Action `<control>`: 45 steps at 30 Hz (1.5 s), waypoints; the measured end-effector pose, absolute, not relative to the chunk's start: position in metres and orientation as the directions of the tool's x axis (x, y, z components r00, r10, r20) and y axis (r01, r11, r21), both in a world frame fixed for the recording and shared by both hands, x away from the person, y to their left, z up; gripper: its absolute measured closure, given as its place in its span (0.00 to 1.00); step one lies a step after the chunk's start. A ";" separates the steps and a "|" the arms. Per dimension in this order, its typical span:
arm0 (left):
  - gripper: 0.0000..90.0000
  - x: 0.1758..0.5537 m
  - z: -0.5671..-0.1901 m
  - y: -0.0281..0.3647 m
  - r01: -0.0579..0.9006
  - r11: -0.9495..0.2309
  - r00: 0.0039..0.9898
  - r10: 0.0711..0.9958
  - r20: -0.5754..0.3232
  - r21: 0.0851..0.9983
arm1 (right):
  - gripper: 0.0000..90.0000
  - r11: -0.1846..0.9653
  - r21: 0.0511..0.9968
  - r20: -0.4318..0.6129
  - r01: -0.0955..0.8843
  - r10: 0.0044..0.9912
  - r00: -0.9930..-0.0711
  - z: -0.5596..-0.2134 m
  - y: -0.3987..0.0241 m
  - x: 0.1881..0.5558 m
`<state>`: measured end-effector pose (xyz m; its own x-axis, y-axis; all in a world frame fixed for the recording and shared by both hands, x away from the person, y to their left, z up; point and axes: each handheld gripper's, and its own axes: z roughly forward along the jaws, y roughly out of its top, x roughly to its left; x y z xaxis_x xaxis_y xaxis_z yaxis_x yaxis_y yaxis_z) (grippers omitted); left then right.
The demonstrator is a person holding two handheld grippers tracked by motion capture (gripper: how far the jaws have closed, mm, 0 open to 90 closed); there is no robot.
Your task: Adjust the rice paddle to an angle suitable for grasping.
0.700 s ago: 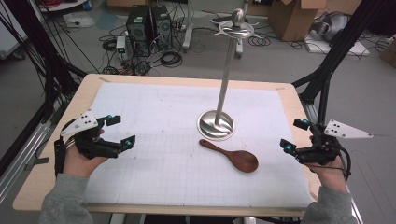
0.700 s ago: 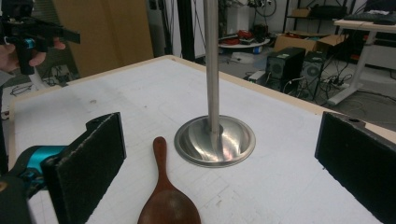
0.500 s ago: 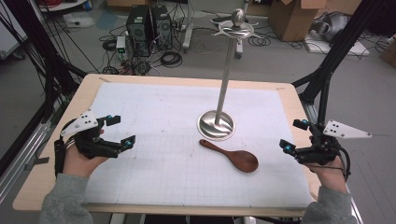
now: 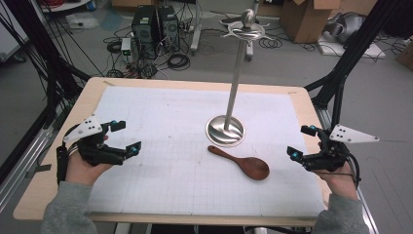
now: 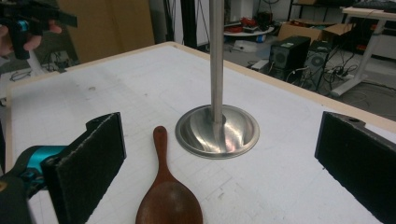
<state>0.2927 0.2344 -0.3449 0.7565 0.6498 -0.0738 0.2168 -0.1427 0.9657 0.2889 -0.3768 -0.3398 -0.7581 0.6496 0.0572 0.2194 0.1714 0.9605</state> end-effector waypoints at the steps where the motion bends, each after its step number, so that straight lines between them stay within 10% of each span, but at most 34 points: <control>1: 0.05 0.293 -0.345 0.234 0.215 -0.141 0.756 0.651 -0.073 0.966 | 0.00 0.178 0.959 0.053 0.219 0.647 -0.761 -0.341 -0.375 0.290; 45: 0.05 0.280 -0.349 0.244 0.239 -0.150 0.739 0.669 -0.079 0.959 | 0.05 0.338 0.906 0.044 0.253 0.520 -0.853 -0.359 -0.319 0.317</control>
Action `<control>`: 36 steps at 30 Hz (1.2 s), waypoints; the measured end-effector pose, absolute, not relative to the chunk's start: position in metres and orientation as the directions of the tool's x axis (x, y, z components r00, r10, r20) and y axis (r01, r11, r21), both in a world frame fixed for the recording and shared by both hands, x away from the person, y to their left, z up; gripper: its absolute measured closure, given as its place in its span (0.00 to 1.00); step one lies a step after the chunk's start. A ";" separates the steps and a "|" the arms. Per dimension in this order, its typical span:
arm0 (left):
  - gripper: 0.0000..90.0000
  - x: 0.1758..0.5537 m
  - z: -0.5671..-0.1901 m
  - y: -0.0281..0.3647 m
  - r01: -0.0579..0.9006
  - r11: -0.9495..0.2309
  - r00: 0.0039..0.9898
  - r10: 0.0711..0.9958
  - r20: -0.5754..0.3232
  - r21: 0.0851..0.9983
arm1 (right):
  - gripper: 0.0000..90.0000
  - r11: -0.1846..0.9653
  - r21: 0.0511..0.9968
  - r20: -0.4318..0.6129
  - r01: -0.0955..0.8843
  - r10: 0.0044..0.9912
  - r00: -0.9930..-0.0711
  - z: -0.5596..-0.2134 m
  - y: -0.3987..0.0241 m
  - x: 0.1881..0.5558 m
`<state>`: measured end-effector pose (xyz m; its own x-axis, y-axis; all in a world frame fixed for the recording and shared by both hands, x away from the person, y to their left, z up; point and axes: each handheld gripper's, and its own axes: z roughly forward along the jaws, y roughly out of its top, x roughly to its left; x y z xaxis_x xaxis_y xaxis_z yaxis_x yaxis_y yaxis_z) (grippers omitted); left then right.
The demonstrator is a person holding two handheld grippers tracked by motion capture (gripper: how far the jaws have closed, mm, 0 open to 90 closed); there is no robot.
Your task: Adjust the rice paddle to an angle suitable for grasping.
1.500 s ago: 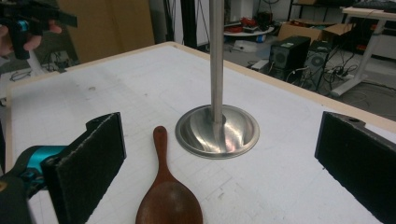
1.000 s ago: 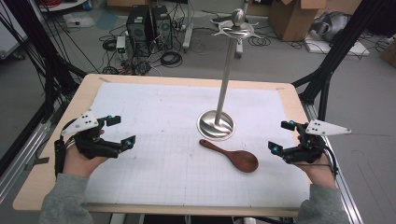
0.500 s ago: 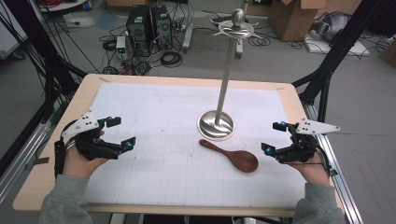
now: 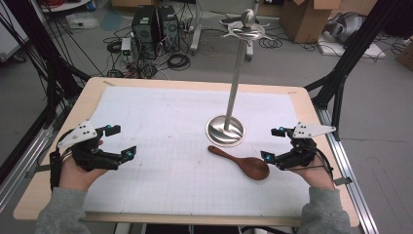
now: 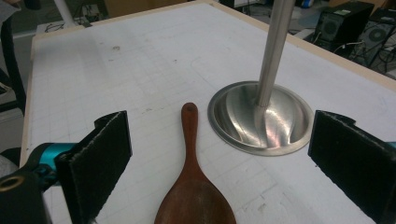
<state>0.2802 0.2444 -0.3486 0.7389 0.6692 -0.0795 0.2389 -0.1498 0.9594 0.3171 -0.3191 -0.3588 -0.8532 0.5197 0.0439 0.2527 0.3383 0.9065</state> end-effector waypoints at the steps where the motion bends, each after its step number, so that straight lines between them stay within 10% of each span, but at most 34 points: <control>1: 0.05 0.280 -0.349 0.245 0.239 -0.151 0.739 0.669 -0.079 0.959 | 0.05 0.338 0.906 0.044 0.253 0.520 -0.853 -0.359 -0.319 0.317; 36: 0.05 0.266 -0.353 0.255 0.261 -0.140 0.725 0.682 -0.098 0.955 | 0.06 0.467 0.824 0.045 0.320 0.510 -0.859 -0.384 -0.276 0.346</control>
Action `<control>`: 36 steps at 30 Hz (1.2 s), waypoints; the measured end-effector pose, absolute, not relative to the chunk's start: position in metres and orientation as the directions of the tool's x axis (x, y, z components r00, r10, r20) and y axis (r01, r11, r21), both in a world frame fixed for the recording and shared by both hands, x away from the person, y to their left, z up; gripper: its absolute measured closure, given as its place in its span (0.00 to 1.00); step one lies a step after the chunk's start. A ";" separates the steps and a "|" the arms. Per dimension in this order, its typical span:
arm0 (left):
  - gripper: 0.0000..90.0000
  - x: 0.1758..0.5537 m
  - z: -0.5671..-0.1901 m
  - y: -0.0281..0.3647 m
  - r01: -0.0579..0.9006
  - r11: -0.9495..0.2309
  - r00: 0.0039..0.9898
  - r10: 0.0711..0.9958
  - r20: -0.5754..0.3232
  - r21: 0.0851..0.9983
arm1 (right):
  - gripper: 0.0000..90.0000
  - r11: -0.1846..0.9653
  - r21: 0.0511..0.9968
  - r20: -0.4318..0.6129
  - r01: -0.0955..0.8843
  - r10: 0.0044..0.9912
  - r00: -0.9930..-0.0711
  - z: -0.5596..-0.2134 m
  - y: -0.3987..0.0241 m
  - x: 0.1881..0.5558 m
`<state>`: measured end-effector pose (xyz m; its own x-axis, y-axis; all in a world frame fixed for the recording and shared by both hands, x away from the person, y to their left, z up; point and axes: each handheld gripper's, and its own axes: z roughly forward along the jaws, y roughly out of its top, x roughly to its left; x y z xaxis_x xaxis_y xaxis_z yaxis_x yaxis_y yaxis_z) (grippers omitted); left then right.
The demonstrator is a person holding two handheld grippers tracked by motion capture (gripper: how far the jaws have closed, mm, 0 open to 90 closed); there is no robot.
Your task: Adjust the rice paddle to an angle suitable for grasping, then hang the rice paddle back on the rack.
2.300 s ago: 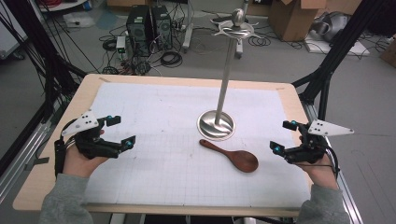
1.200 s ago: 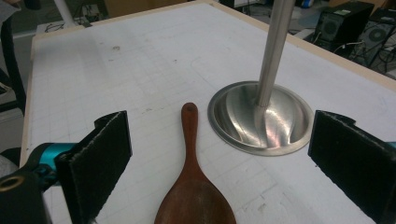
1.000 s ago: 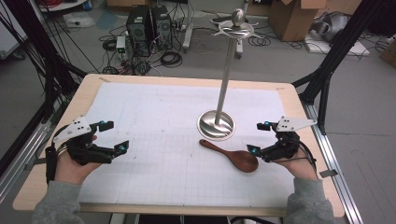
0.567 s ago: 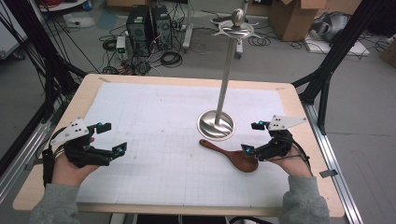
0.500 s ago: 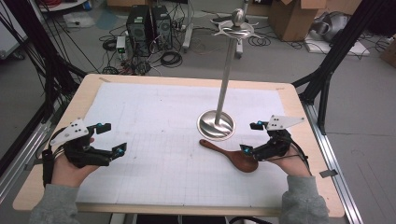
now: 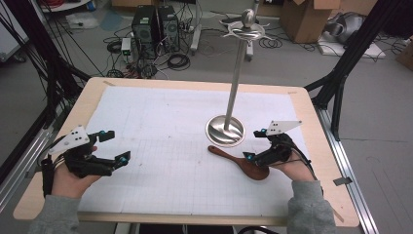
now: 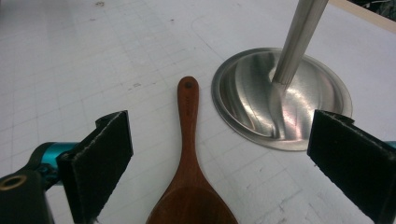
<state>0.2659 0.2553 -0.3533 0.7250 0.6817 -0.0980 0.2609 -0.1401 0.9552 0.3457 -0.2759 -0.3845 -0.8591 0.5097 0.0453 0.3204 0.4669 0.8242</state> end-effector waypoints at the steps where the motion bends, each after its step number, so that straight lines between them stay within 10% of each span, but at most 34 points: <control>1: 0.05 0.266 -0.354 0.256 0.263 -0.142 0.724 0.683 -0.098 0.954 | 0.06 0.468 0.823 0.044 0.321 0.511 -0.858 -0.385 -0.275 0.347; 36: 0.05 0.250 -0.357 0.263 0.278 -0.152 0.703 0.706 -0.092 0.949 | 0.10 0.563 0.769 0.002 0.301 0.469 -0.883 -0.390 -0.241 0.358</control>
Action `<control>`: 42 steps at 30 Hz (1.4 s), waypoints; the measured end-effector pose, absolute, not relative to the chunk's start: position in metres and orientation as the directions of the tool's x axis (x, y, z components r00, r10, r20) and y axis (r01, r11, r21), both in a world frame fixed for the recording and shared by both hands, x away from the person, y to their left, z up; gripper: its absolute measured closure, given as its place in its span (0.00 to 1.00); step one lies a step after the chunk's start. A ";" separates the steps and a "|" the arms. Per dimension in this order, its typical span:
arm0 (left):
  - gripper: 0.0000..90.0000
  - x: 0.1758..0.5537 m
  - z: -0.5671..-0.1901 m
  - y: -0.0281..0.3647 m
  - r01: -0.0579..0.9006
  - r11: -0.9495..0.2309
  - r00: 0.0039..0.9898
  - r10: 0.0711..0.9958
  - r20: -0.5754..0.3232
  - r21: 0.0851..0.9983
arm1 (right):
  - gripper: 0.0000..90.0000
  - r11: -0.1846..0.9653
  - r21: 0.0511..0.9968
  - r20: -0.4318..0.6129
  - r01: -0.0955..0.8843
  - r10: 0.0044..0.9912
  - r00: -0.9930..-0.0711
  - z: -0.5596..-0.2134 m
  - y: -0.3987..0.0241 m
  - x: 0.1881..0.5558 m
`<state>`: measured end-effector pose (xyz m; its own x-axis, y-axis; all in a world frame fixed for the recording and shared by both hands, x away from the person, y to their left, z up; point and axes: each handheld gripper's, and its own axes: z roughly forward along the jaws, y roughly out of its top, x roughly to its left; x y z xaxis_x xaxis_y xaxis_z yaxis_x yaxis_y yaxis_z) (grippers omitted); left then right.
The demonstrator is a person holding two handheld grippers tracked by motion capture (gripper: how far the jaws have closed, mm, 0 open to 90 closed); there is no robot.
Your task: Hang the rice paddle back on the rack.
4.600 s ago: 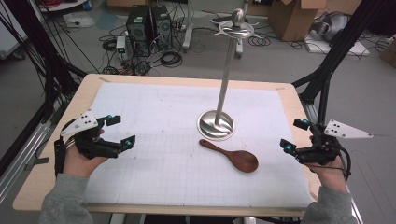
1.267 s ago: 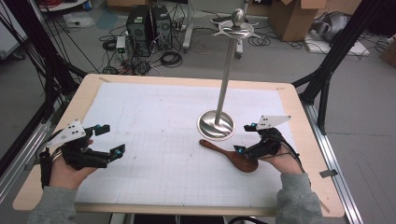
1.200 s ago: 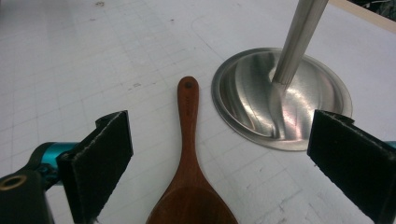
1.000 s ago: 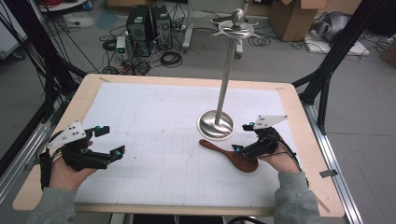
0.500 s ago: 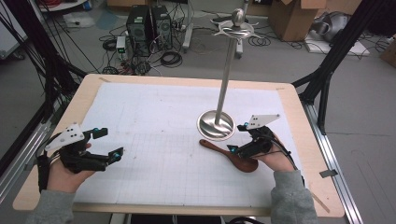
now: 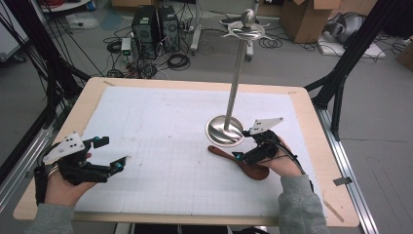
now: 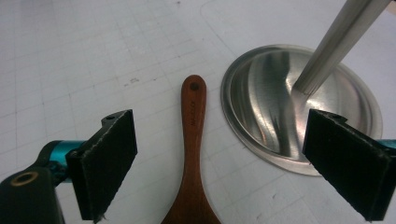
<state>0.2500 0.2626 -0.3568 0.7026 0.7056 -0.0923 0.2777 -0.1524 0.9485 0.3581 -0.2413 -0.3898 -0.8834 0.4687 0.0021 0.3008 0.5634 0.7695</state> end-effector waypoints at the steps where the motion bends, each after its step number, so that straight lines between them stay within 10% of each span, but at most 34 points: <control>1: 0.05 0.250 -0.357 0.263 0.279 -0.155 0.703 0.705 -0.092 0.948 | 0.10 0.573 0.763 -0.003 0.298 0.465 -0.885 -0.391 -0.240 0.359; 42: 0.05 0.238 -0.361 0.270 0.297 -0.167 0.682 0.726 -0.087 0.940 | 0.35 0.742 0.575 0.005 0.344 0.417 -0.909 -0.415 -0.213 0.372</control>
